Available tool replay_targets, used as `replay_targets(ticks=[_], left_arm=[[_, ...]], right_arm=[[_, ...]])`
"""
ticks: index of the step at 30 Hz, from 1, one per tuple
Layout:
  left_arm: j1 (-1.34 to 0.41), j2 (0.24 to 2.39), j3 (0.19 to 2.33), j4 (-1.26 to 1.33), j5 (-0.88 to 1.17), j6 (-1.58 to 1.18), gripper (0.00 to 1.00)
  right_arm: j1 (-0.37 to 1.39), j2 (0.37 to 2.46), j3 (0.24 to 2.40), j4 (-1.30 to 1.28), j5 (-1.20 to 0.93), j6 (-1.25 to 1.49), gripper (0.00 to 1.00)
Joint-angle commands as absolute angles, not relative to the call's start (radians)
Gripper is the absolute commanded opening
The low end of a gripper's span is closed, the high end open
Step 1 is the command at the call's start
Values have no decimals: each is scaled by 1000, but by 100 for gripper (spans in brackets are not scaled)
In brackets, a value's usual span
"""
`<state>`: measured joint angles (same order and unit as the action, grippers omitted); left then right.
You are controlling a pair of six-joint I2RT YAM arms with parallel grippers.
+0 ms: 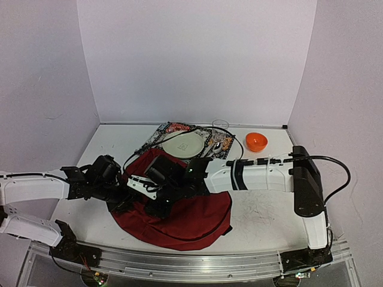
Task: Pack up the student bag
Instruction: Hold the student bag at the center of the board.
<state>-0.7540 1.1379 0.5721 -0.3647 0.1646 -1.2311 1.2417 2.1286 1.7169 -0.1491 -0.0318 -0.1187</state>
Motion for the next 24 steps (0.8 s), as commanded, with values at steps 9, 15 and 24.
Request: replay_targets(ticks=[9, 15, 24], left_arm=[[-759, 1168, 634, -350, 180, -1203, 44], [-762, 1177, 632, -349, 191, -1193, 43], [-764, 1196, 638, -350, 202, -1177, 42]], right_arm=[[1240, 2133, 1765, -176, 101, -72, 38], [1236, 2121, 1773, -180, 172, -12, 27], [1220, 2089, 1751, -207, 200, 45, 15]])
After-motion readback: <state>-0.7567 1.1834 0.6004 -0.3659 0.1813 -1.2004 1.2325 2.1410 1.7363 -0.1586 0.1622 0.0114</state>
